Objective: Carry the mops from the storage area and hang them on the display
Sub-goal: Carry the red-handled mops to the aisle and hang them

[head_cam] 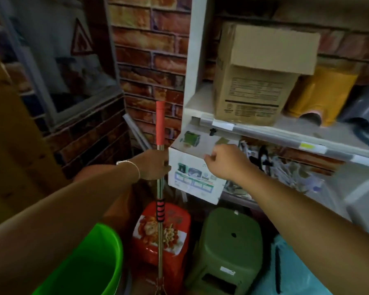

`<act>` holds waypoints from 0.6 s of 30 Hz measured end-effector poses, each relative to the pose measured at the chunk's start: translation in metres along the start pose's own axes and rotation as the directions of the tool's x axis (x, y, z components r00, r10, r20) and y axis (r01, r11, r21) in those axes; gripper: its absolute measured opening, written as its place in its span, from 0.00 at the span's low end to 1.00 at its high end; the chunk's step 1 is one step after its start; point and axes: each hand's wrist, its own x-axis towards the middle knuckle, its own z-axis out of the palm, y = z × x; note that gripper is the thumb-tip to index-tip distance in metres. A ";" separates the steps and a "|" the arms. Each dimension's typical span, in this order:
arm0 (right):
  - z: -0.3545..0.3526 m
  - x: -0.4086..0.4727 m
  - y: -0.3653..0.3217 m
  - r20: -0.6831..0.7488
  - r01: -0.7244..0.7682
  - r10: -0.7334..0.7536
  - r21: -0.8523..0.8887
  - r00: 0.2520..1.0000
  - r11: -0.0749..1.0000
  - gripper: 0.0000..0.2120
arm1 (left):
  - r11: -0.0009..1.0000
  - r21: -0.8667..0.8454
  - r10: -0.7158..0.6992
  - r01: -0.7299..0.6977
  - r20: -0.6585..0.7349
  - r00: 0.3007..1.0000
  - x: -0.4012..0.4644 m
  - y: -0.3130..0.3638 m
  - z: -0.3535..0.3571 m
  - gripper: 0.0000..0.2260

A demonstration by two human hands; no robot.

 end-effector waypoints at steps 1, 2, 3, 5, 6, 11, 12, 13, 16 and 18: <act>0.009 0.010 -0.003 0.017 0.025 -0.025 0.038 1.000 0.999 0.22 | 0.999 0.009 -0.035 0.035 0.017 0.999 -0.001 0.000 0.005 0.13; 0.017 0.019 -0.008 0.040 0.040 -0.044 0.085 0.998 0.996 0.22 | 0.998 0.020 -0.064 0.063 0.034 0.997 -0.001 -0.001 0.010 0.13; 0.026 0.026 -0.012 0.068 0.052 -0.061 0.137 0.996 0.989 0.21 | 0.996 0.028 -0.084 0.083 0.040 0.996 0.001 -0.003 0.017 0.14; 0.045 0.041 -0.021 0.121 0.071 -0.098 0.214 0.988 0.974 0.20 | 0.990 0.021 -0.141 0.140 0.059 0.988 0.007 -0.009 0.028 0.16; 0.053 0.048 -0.025 0.140 0.075 -0.111 0.243 0.984 0.967 0.19 | 0.984 0.017 -0.175 0.175 0.069 0.982 0.010 -0.012 0.032 0.16; 0.080 0.089 -0.052 0.257 -0.017 -0.122 0.481 0.959 0.877 0.26 | 0.954 -0.080 -0.281 0.290 0.112 0.953 0.014 -0.021 0.062 0.16; 0.087 0.097 -0.058 0.284 -0.049 -0.120 0.525 0.951 0.850 0.28 | 0.940 -0.105 -0.312 0.325 0.130 0.941 0.013 -0.024 0.069 0.16; 0.095 0.105 -0.064 0.300 -0.071 -0.121 0.558 0.946 0.827 0.27 | 0.926 -0.122 -0.342 0.359 0.140 0.929 0.010 -0.028 0.075 0.16; 0.113 0.120 -0.076 0.288 -0.101 -0.117 0.643 0.951 0.759 0.18 | 0.891 -0.178 -0.390 0.417 0.169 0.905 0.006 -0.041 0.089 0.17; 0.120 0.122 -0.082 0.248 -0.103 -0.101 0.691 0.963 0.715 0.16 | 0.876 -0.206 -0.407 0.436 0.172 0.897 0.007 -0.047 0.095 0.17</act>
